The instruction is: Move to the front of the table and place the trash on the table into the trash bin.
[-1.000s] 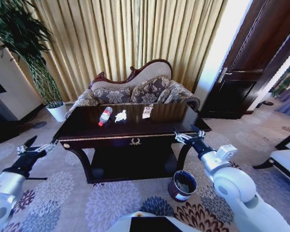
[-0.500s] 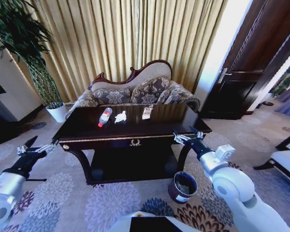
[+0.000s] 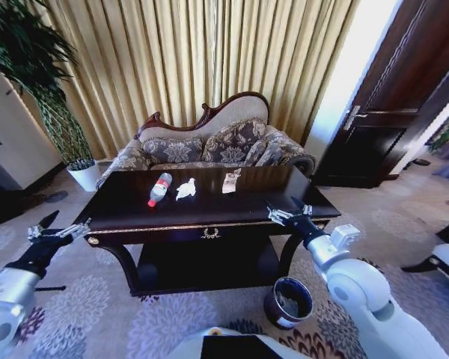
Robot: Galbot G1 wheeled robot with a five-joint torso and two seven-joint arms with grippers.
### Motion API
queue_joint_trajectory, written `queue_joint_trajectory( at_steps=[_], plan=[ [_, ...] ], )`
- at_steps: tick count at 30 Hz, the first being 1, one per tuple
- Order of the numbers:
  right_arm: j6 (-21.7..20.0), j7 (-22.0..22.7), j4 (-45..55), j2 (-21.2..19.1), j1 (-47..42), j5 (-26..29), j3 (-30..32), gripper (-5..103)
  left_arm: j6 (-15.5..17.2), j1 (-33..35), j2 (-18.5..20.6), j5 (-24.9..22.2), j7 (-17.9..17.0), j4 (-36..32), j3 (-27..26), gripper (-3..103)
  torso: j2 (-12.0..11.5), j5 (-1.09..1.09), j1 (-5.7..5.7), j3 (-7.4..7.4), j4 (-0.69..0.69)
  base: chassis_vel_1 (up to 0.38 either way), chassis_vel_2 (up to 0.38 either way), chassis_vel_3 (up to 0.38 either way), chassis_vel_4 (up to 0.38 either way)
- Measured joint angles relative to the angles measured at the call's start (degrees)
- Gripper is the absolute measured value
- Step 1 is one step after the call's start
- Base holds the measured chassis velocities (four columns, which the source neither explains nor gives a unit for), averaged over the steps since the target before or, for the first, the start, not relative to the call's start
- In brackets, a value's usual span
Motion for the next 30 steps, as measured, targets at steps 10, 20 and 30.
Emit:
queue_joint_trajectory(
  at_steps=[10, 20, 30],
  plan=[
    [0.13, -0.12, -0.65, 0.14, 0.61, 0.02, -0.88, 100, 0.12, 0.02, 0.30, 0.20, -0.02, 0.22, -0.34, 100, 0.00, 0.00, 0.00, 0.00, 0.00, -0.086, 0.079, 0.085, -0.076],
    [0.16, -0.17, -0.81, 0.38, 0.74, -0.02, -1.25, 100, 0.02, 0.19, -0.19, 0.92, 0.06, 0.26, -0.12, 100, 0.00, -0.01, 0.00, 0.00, 0.00, -0.065, 0.074, 0.069, -0.072],
    [0.18, -0.28, -1.12, 0.19, 1.34, 0.02, -1.63, 100, 0.09, 0.03, -0.26, 1.02, 0.07, 0.08, -0.17, 100, 0.00, 0.00, 0.00, 0.00, 0.01, -0.071, 0.051, 0.059, -0.060]
  ],
)
